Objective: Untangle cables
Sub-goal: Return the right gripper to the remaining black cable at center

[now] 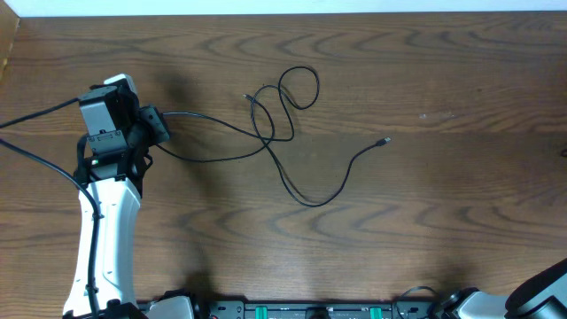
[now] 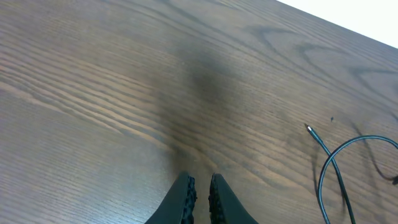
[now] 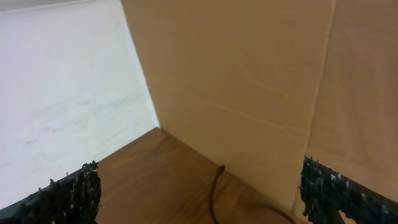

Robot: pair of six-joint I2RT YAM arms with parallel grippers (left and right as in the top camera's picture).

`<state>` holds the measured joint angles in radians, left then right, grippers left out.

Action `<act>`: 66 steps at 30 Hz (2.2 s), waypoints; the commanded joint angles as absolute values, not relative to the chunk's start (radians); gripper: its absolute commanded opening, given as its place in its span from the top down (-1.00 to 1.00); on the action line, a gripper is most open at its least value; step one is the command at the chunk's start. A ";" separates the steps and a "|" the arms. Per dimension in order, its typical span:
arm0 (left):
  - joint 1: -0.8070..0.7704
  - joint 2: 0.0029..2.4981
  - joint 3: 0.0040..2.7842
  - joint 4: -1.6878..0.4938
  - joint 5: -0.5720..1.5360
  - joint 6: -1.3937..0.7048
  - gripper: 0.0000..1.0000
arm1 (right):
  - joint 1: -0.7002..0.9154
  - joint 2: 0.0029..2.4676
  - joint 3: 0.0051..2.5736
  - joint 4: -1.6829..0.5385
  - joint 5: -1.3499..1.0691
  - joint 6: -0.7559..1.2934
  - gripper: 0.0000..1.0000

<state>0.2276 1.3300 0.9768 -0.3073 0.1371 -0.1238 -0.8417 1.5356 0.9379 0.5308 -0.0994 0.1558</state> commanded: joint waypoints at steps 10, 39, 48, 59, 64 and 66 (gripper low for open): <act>0.230 1.335 0.986 -0.306 0.150 -0.129 0.85 | -0.846 1.522 0.951 0.224 -0.220 0.160 -0.99; 0.229 1.335 0.986 -0.308 0.310 -0.129 0.85 | -0.451 1.522 0.951 0.002 -0.771 0.126 -0.99; 0.187 1.341 0.986 -0.321 0.355 -0.128 0.85 | -0.120 1.523 0.951 -0.110 -0.759 0.023 -0.99; 0.070 1.441 0.986 -0.373 0.355 -0.124 0.34 | 0.205 1.523 0.951 -0.104 -0.624 0.228 -0.98; 0.033 1.494 0.986 -0.411 0.410 -0.022 -0.69 | 0.251 1.523 0.951 -0.101 -0.581 0.250 -0.99; 0.019 1.496 0.986 -0.428 0.473 0.050 -0.96 | 0.253 1.523 0.951 -0.095 -0.581 0.251 -0.99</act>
<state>0.0422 1.4887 0.9768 -0.4095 0.3710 -0.0803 0.2447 1.5360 0.9417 -0.1036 -0.6128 0.2199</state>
